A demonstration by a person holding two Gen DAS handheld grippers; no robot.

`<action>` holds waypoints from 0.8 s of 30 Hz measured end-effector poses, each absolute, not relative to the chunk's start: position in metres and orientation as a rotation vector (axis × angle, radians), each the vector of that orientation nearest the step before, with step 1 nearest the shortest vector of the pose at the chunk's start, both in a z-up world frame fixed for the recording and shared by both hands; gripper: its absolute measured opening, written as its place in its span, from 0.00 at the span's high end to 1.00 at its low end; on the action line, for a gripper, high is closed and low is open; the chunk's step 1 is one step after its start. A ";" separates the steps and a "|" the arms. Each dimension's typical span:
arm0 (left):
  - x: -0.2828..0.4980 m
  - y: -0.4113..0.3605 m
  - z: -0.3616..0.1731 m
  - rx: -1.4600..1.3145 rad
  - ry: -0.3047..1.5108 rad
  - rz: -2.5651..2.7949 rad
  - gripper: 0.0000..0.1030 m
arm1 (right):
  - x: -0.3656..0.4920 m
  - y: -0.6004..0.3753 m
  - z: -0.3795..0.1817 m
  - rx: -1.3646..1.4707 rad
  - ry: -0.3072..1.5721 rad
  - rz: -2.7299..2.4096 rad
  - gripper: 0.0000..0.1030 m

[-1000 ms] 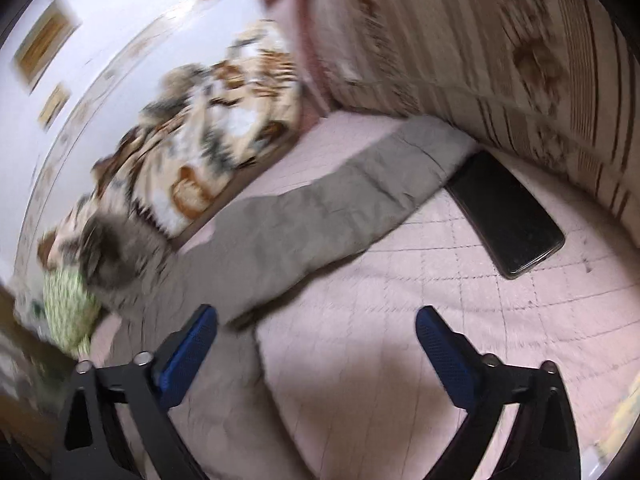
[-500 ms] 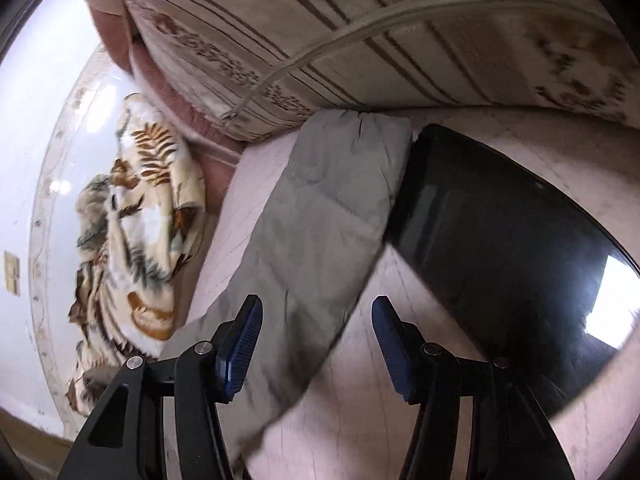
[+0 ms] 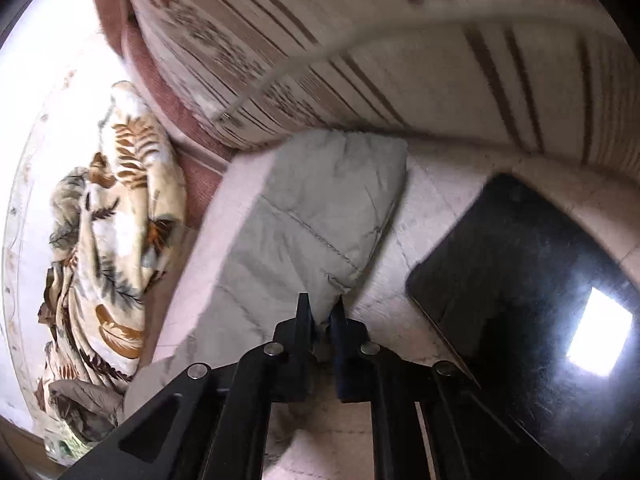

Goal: Fold large clothes
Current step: 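Grasp the jacket sleeve cuff with the right gripper and lift it, then carry the sleeve across the jacket body and lay it down, open right gripper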

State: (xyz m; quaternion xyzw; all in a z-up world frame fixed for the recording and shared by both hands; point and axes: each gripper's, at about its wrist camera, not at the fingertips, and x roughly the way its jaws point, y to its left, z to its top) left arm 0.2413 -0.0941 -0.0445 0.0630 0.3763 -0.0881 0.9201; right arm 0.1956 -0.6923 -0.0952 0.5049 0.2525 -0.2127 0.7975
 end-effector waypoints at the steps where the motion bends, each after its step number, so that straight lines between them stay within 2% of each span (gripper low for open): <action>1: 0.241 -0.093 -0.043 0.124 0.769 -0.182 0.00 | 0.194 -0.691 -0.089 1.065 0.533 -0.459 0.92; 8: 0.233 -0.089 -0.030 0.102 0.730 -0.179 0.00 | 0.171 -0.677 -0.024 0.980 0.410 -0.443 0.92; 16: 0.234 -0.076 -0.018 0.080 0.696 -0.133 0.00 | 0.145 -0.624 0.084 0.821 0.212 -0.358 0.92; 24: 0.242 -0.050 -0.011 0.051 0.675 -0.062 0.00 | 0.163 -0.536 0.135 0.714 0.189 -0.098 0.92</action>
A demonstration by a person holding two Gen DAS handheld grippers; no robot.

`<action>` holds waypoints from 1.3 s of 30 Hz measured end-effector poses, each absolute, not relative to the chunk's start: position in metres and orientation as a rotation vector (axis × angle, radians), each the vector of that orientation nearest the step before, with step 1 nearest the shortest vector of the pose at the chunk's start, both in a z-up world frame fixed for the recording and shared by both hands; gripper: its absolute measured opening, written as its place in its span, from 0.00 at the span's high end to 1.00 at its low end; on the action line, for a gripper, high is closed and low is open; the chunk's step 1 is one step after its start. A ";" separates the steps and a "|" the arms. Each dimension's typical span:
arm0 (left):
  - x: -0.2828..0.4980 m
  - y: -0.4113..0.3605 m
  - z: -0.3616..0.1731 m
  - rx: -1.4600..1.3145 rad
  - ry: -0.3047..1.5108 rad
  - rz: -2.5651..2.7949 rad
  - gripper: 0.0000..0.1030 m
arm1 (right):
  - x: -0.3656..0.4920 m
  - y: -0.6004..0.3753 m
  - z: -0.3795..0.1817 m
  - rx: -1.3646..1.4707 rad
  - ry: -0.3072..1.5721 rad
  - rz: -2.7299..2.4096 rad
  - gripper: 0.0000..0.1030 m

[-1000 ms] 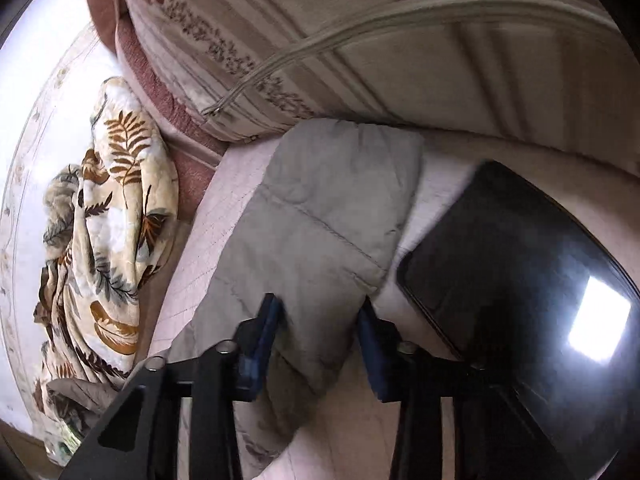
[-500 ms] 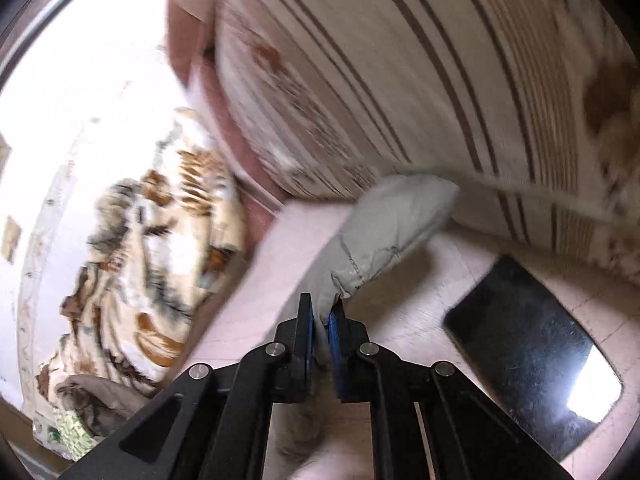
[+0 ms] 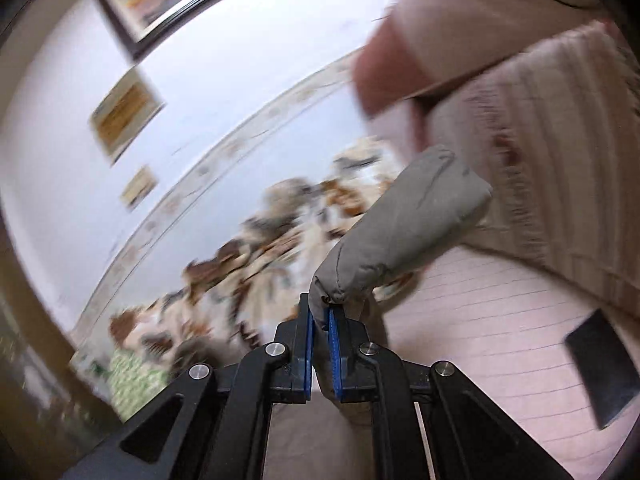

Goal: Fold large clothes
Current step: 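Carry the sleeve across the jacket body and lay it down, open right gripper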

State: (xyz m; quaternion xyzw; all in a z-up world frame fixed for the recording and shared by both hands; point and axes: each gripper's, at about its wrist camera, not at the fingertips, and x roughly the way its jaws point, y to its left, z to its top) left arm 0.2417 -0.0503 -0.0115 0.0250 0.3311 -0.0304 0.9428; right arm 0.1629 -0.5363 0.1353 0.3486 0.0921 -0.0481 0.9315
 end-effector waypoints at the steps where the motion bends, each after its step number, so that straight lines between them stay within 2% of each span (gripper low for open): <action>1: 0.243 -0.047 -0.011 0.045 0.676 -0.054 0.00 | 0.168 -0.523 0.138 0.696 0.195 -0.070 0.92; 8: 0.251 -0.020 -0.008 0.014 0.669 0.008 0.00 | 0.219 -0.427 0.132 0.588 0.314 0.128 0.92; 12: 0.257 0.001 -0.009 -0.019 0.682 0.047 0.00 | 0.249 -0.361 0.109 0.466 0.429 0.219 0.92; 20: 0.265 0.028 -0.011 -0.068 0.704 0.094 0.00 | 0.283 -0.225 0.004 0.063 0.707 0.282 0.92; 23: 0.265 0.033 -0.010 -0.073 0.699 0.099 0.00 | 0.287 -0.183 -0.026 -0.122 0.745 0.276 0.92; 26: 0.267 0.038 -0.008 -0.083 0.699 0.103 0.00 | 0.279 -0.146 -0.044 -0.340 0.725 0.245 0.87; 27: 0.269 0.040 -0.008 -0.088 0.700 0.106 0.00 | 0.276 -0.141 -0.046 -0.365 0.723 0.247 0.77; 29: 0.273 0.044 -0.008 -0.107 0.706 0.109 0.00 | 0.274 -0.139 -0.049 -0.365 0.757 0.292 0.62; 34: 0.283 0.051 -0.007 -0.178 0.717 0.110 0.00 | 0.260 -0.180 -0.024 -0.114 0.776 0.404 0.61; 39: 0.301 0.031 -0.017 -0.166 0.766 0.041 0.00 | 0.253 -0.287 0.002 0.186 0.699 0.212 0.60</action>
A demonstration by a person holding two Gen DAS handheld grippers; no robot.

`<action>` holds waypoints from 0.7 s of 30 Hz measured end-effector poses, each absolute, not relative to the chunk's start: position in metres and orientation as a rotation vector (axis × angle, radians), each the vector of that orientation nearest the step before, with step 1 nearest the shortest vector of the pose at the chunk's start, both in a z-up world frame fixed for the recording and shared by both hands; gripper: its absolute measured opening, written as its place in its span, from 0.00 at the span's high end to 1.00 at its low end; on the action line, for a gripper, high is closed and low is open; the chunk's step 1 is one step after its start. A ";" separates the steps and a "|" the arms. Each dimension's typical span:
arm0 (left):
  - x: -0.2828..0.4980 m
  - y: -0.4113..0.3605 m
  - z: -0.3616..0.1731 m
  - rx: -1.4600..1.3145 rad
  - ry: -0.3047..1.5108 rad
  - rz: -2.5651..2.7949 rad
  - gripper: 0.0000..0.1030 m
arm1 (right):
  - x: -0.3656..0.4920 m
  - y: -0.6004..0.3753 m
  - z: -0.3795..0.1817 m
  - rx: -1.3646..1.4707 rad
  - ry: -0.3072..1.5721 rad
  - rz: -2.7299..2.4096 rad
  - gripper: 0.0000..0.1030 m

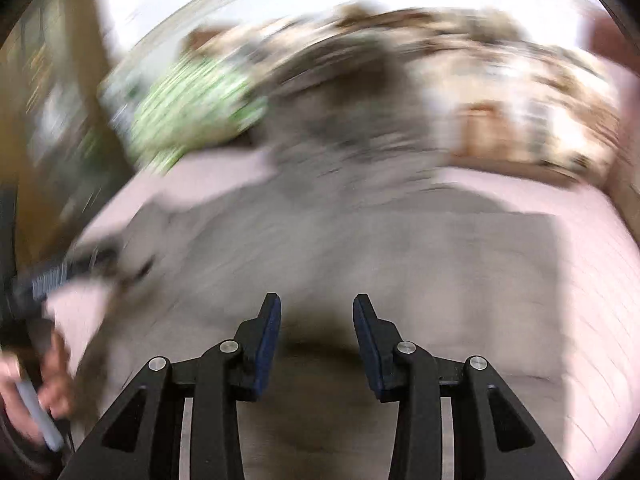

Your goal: Fold large clothes

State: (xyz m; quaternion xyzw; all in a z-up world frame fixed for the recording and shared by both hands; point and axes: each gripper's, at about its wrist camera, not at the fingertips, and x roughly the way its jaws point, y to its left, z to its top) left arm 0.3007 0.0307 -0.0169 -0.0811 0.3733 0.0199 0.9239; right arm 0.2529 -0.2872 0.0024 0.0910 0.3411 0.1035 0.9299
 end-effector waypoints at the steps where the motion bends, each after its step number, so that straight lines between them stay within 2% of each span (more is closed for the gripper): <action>1: 0.305 0.023 -0.019 -0.152 0.776 0.022 0.00 | 0.254 -0.315 0.002 0.237 0.690 0.152 0.60; 9: 0.334 -0.029 -0.026 -0.059 0.798 -0.057 0.00 | 0.275 -0.434 -0.034 0.474 0.734 -0.063 0.61; 15: 0.362 -0.054 -0.066 0.089 0.920 0.012 0.00 | 0.295 -0.424 -0.064 0.426 0.867 -0.095 0.61; 18: 0.374 -0.051 -0.089 0.066 1.011 0.016 0.00 | 0.307 -0.414 -0.082 0.370 0.945 -0.111 0.61; 21: 0.375 -0.051 -0.090 0.071 1.018 0.003 0.00 | 0.312 -0.408 -0.081 0.307 0.970 -0.133 0.60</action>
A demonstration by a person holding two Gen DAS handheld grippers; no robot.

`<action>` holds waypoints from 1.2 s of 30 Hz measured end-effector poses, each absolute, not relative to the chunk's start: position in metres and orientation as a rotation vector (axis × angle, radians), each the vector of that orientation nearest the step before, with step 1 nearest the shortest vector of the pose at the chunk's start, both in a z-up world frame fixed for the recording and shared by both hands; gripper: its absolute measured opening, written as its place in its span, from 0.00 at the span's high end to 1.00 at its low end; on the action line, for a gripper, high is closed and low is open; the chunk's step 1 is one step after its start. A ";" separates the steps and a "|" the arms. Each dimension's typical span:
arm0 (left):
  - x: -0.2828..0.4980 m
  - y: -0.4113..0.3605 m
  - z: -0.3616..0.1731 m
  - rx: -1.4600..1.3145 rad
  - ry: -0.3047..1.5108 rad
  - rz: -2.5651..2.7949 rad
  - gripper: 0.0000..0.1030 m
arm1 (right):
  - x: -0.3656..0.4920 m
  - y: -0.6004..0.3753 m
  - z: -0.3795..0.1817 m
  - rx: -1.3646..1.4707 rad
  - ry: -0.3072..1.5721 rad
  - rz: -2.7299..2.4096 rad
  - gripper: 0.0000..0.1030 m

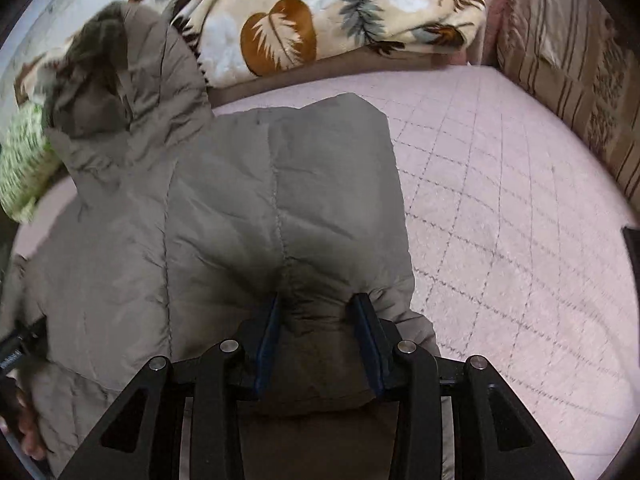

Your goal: Fold large clothes

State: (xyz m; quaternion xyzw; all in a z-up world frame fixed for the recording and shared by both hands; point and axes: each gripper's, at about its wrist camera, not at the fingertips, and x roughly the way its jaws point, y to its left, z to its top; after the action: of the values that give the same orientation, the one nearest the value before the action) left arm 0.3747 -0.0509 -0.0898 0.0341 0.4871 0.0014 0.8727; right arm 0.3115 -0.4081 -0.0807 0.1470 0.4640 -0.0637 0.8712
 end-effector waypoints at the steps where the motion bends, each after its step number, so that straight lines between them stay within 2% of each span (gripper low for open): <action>1: 0.373 -0.051 -0.088 0.076 1.006 0.000 0.00 | 0.312 -0.408 -0.081 0.306 0.974 -0.141 0.60; 4: 0.365 -0.051 -0.076 0.063 0.969 -0.008 0.00 | 0.308 -0.407 -0.069 0.296 0.943 -0.165 0.60; 10: 0.352 -0.046 -0.047 0.003 0.866 -0.042 0.00 | 0.293 -0.380 -0.020 0.227 0.759 -0.117 0.60; 17: 0.362 -0.056 -0.072 0.081 0.963 -0.034 0.00 | 0.307 -0.327 -0.037 0.186 0.824 0.037 0.58; 21: 0.362 -0.056 -0.077 0.080 0.991 -0.053 0.00 | 0.322 -0.311 -0.064 0.144 0.936 0.052 0.45; 28: 0.344 -0.032 -0.033 -0.005 0.856 -0.052 0.00 | 0.315 -0.309 -0.038 0.167 0.827 0.065 0.44; 36: 0.324 0.035 -0.004 -0.054 0.767 0.097 0.00 | 0.294 -0.287 -0.018 0.163 0.753 0.127 0.44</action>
State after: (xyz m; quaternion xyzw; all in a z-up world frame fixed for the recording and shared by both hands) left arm 0.3240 0.0349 -0.0039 -0.0264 0.3741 0.0474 0.9258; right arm 0.2943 -0.2866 -0.0178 0.0797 0.3669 0.0620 0.9248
